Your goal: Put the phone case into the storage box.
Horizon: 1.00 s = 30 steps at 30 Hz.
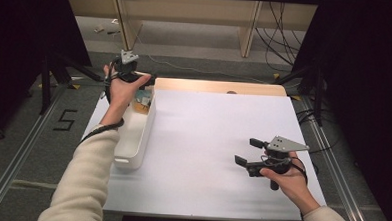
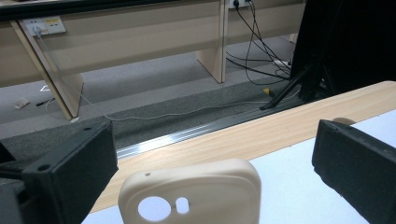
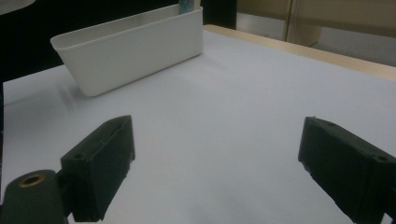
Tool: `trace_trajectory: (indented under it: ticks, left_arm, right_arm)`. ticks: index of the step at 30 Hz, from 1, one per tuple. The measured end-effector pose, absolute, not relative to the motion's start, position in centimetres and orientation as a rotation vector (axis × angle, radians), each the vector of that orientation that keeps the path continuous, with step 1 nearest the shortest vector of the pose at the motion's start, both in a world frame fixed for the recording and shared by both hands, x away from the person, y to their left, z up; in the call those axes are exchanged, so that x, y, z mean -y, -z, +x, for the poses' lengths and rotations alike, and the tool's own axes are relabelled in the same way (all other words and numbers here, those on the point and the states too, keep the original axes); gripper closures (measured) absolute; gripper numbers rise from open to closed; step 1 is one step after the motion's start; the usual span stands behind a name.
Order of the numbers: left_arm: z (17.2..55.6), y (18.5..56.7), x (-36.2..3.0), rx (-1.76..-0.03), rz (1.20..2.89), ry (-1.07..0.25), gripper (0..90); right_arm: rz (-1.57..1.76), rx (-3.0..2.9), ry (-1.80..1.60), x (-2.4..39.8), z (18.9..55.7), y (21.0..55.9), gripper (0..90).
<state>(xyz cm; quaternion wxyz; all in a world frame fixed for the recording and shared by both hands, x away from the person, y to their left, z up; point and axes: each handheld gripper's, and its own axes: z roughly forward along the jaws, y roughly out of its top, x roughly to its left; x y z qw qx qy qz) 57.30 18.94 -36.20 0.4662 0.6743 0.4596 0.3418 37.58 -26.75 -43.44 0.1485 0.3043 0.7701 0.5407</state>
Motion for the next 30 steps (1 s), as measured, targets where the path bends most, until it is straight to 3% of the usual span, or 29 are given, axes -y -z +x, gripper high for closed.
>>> trace_trajectory:
  ticks: [30]
  left_arm:
    - [51.3,36.0,-19.4,-1.07,1.636,-0.723,0.7]
  right_arm:
    - [0.869,-2.212,-1.553,26.7,37.6,43.4,11.8]
